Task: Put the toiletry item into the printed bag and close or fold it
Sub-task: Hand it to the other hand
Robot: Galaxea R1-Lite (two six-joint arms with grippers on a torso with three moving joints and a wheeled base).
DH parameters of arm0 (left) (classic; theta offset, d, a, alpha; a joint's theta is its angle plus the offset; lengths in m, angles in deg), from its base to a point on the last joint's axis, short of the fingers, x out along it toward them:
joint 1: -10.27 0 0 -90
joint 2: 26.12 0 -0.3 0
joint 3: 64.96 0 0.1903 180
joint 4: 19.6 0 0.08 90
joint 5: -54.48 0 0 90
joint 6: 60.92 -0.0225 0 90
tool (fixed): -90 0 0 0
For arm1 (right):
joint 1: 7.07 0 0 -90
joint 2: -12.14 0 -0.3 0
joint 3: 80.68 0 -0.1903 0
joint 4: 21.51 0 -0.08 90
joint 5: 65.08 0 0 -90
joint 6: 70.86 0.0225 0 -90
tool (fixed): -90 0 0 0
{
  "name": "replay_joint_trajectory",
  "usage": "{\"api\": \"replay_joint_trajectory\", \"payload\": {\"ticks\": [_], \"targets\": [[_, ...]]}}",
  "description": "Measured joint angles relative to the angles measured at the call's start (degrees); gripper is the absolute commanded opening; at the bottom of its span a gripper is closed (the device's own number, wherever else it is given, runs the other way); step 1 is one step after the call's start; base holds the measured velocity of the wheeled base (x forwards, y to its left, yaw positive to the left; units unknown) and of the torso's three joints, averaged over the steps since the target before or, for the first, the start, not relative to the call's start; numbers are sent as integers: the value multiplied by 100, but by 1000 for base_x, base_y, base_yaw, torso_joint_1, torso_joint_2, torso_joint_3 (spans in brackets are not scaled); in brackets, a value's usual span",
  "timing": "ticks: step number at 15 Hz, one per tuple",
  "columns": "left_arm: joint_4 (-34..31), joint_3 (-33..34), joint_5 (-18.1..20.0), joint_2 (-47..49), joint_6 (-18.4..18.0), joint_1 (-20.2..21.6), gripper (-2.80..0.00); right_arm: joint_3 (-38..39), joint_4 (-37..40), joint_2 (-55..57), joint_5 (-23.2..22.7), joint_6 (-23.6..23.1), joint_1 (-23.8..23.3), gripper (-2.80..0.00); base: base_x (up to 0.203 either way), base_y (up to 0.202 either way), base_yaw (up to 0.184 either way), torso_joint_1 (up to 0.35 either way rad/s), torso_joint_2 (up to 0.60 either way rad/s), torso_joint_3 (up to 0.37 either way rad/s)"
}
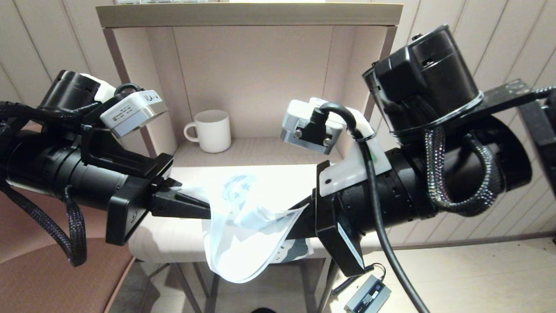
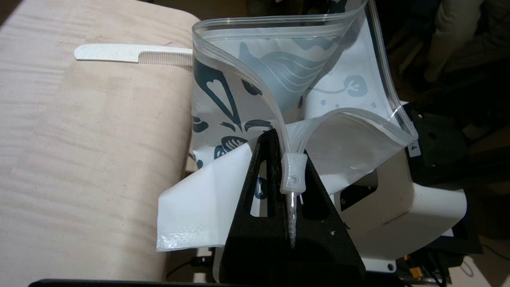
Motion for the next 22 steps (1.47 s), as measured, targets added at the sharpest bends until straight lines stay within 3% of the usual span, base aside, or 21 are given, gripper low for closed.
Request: {"api": "replay_joint_trajectory", "payload": {"ticks": [8, 9, 16, 22], "targets": [[-6, 44, -14, -17, 17, 0, -280, 427, -56, -333, 32, -41, -35, -280, 0, 0, 0, 0, 0, 0], [-6, 44, -13, -20, 19, 0, -280, 426, -46, -343, 40, -35, -35, 0, 0, 0, 0, 0, 0, 0], [0, 49, -17, -36, 6, 1, -280, 552, -43, -513, 74, -99, -98, 0, 0, 0, 0, 0, 0, 0], [5, -4, 18, -41, 32, 151, -280, 1159, -42, -1150, 45, -83, -511, 0, 0, 0, 0, 0, 0, 0]]}}
